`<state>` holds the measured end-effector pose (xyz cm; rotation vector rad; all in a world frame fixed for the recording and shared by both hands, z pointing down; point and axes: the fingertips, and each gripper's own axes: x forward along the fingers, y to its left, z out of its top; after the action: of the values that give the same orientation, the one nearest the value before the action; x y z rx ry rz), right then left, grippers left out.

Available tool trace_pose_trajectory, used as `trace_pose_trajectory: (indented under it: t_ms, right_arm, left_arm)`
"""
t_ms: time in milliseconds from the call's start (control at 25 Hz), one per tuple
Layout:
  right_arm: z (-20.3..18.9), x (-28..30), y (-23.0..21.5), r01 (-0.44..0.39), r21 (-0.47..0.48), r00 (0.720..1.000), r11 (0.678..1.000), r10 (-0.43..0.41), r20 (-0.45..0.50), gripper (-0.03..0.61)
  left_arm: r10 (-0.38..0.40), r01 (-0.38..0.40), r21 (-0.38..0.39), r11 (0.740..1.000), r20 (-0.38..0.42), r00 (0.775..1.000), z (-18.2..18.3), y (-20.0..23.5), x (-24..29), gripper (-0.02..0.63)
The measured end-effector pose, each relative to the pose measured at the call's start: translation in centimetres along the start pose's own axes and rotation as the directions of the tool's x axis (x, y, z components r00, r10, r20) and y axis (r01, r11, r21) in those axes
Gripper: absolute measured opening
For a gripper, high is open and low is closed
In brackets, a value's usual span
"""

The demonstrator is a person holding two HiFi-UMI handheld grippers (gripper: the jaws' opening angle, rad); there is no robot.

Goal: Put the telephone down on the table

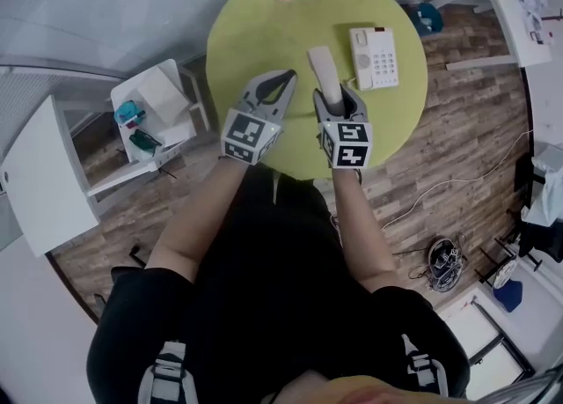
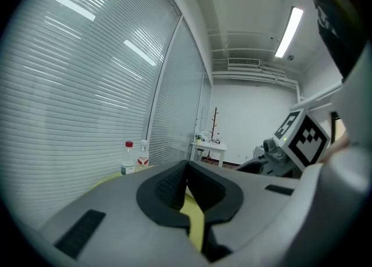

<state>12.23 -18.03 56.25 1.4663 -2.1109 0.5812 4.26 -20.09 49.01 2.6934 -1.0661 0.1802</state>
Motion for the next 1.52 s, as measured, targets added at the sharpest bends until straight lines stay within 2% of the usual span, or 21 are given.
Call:
trace_pose_trajectory:
  t_ms: [440,880,1200,1520]
  right_arm:
    - [-0.5,3.3,7.2,-0.058,-0.009,0.998,0.998,0.058,-0.005,0.218]
    - [-2.9,8.7,12.7,-0.109,0.006,0.993,0.994,0.109,-0.045,0.218]
    - [-5.9,13.6,14.8,-0.1,0.01,0.99,0.995,0.1,-0.099,0.218]
    - [-9.7,18.2,14.7,-0.054,-0.01,0.985,0.998,0.052,-0.164,0.218]
  left_arm:
    - [0.039,-0.039,-0.024,0.999,-0.015,0.999,-2.8,4.3,-4.5,0.012]
    - [0.127,-0.132,-0.06,0.989,-0.072,0.989,-8.4,9.7,-8.1,0.012]
    - [0.176,-0.186,-0.092,0.978,-0.106,0.979,-12.0,12.5,-9.2,0.012]
    - [0.196,-0.215,-0.122,0.969,-0.15,0.969,-16.0,14.1,-8.6,0.012]
